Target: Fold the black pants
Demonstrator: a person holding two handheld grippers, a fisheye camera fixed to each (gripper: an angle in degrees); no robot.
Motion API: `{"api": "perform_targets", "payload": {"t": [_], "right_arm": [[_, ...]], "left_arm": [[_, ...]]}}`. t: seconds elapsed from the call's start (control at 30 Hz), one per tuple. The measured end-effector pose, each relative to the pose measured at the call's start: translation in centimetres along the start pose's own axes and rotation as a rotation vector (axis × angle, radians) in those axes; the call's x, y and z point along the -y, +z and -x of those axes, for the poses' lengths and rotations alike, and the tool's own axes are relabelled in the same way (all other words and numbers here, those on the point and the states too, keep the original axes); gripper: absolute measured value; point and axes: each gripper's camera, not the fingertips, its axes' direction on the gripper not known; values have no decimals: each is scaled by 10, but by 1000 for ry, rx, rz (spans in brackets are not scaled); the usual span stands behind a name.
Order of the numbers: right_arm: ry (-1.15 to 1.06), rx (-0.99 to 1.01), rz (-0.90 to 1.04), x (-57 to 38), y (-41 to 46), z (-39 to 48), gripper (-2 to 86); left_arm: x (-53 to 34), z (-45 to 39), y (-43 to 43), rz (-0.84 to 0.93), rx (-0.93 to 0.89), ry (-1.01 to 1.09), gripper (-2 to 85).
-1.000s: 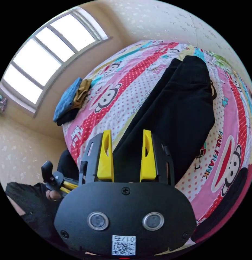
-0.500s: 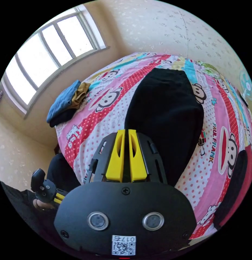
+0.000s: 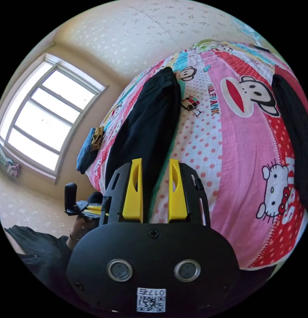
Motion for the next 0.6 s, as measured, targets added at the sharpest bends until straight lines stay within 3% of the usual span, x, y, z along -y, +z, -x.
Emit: {"api": "perform_targets", "payload": {"t": [0.17,0.33,0.47,0.6], "right_arm": [[-250,-209,6,131,43,68,130],[-247,-312,35,272,119,82,134],[-104,-473,84,363,189,53,144],[-46,-350,130,395,228,20,144]], "left_arm": [[1,-3,1,-11,9,24,63],[2,3,0,-18,-31,44,64],[2,4,-3,-24,-37,79,65],[3,8,-6,-25,-67,111,68]]}}
